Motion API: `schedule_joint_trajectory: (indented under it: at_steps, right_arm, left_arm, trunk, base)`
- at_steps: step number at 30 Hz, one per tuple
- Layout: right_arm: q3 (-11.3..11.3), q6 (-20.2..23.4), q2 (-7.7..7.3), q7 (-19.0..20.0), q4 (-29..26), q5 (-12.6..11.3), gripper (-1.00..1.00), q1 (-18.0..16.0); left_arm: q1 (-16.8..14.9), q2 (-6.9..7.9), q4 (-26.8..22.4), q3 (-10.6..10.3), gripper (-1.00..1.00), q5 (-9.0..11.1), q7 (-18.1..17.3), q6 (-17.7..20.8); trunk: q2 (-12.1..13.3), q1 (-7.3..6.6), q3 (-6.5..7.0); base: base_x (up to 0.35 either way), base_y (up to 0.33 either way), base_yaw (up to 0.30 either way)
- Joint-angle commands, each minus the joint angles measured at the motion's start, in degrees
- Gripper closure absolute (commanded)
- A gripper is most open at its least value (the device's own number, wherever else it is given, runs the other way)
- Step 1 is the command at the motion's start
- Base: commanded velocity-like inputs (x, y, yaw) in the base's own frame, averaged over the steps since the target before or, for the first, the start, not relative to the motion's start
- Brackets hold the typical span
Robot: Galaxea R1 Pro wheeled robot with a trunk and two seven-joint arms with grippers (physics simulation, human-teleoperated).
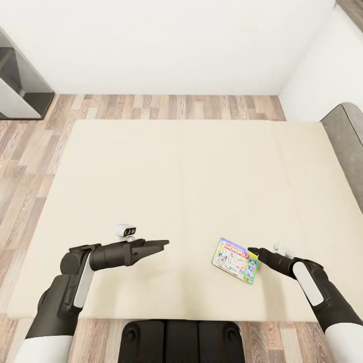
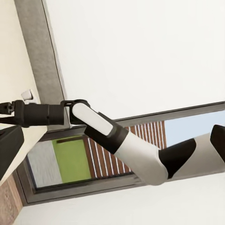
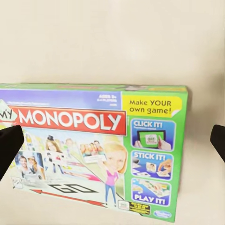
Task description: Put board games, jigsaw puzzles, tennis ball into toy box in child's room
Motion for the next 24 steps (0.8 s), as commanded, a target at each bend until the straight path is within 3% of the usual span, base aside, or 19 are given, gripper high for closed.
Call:
schedule_joint_trajectory:
  at_steps: [1,9,19,24]
  right_arm:
    - [-0.13,0.31,0.02,0.30,-0.02,0.19,-1.00,-0.01]
    - [-0.13,0.25,0.17,0.30,-0.01,0.21,-1.00,0.02]
    - [-0.13,0.23,-0.07,1.51,0.00,0.18,-1.00,0.07]
    - [-0.13,0.18,-0.12,3.44,0.00,0.24,-1.00,0.06]
  left_arm:
    - [-0.02,0.05,-0.03,0.08,-1.00,-0.10,-0.32,0.58]
    - [-0.03,0.44,-0.06,0.29,-1.00,0.09,-0.56,0.59]
    - [0.02,0.52,-0.07,3.15,-1.00,0.17,-4.71,0.50]
    - [0.05,0.59,-0.08,4.13,-1.00,0.16,-4.88,0.48]
  trunk:
    - [-0.09,0.03,-0.16]
    - [-0.09,0.03,-0.90]
    - [-0.09,0.03,-1.83]
    - [-0.09,0.03,-2.30]
  base:
    - [0.000,0.000,0.000]
    - [0.000,0.000,0.000]
    - [0.000,0.000,0.000]
    - [0.000,0.000,0.000]
